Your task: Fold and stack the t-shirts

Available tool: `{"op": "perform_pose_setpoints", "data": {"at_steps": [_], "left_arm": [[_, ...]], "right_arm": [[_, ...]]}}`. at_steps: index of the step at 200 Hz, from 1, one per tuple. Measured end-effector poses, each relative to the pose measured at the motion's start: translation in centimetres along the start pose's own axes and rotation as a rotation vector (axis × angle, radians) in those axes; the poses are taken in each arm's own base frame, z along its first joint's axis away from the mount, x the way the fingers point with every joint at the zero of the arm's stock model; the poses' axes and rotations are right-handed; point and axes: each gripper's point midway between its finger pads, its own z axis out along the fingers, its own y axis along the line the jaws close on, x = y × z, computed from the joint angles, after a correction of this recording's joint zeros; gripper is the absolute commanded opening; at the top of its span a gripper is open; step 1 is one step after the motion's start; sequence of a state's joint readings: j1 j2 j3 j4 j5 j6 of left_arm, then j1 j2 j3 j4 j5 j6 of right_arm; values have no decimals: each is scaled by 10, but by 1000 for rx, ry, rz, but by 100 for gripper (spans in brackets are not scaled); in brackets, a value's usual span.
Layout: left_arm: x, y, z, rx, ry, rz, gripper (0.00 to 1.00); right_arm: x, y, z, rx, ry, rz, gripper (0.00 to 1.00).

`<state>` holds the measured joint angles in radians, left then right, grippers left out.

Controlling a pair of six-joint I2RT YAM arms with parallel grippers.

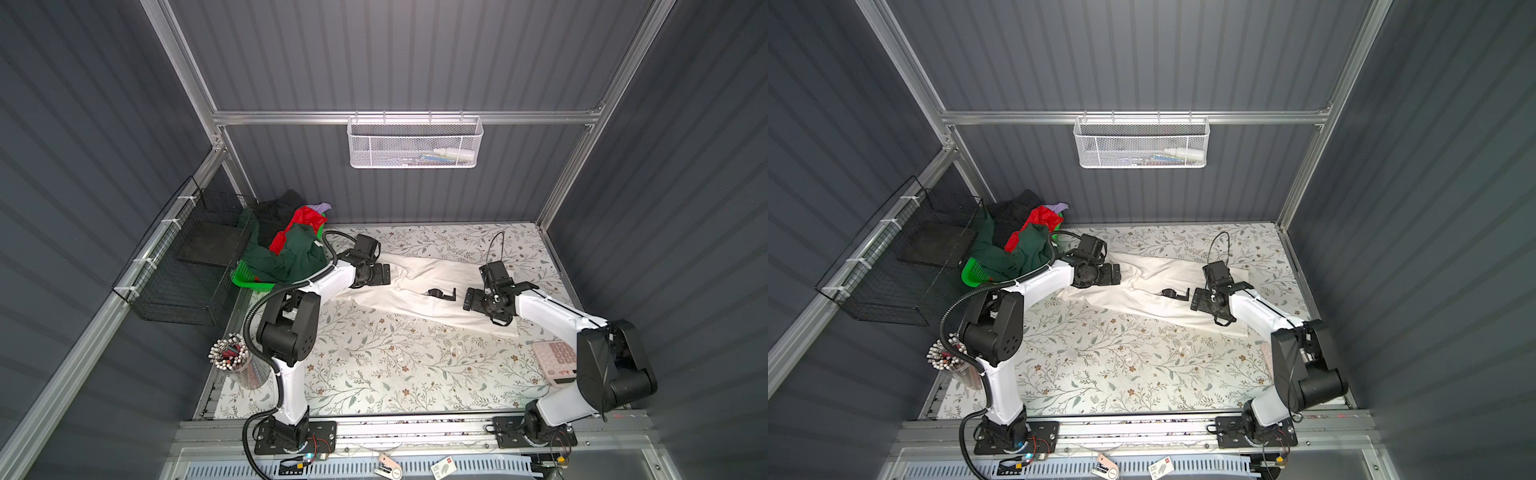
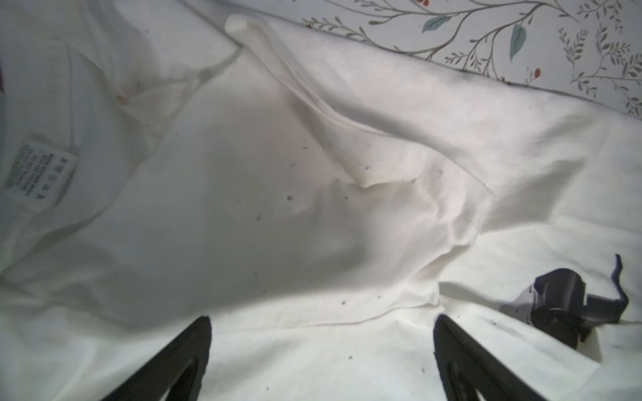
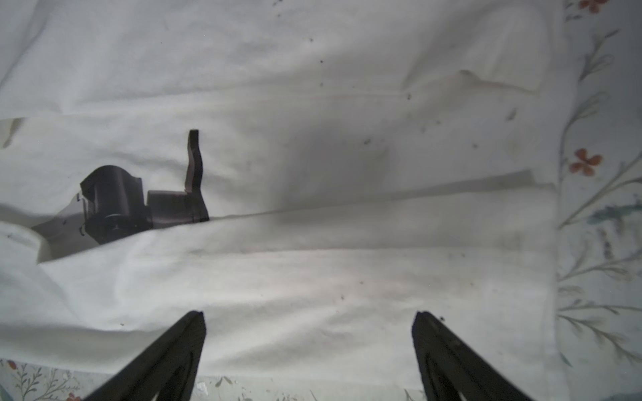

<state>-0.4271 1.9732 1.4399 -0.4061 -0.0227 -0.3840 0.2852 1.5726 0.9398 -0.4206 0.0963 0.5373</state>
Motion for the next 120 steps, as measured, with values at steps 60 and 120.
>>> {"op": "perform_pose_setpoints", "data": {"at_steps": [60,120], "left_arm": [[0,11,35,3,34,-26,100],[-43,1,62,27,-34,20,100]], "right_arm": [[3,2,24,9,28,29,90],[19,3,29,-31,40,46,90]]}}
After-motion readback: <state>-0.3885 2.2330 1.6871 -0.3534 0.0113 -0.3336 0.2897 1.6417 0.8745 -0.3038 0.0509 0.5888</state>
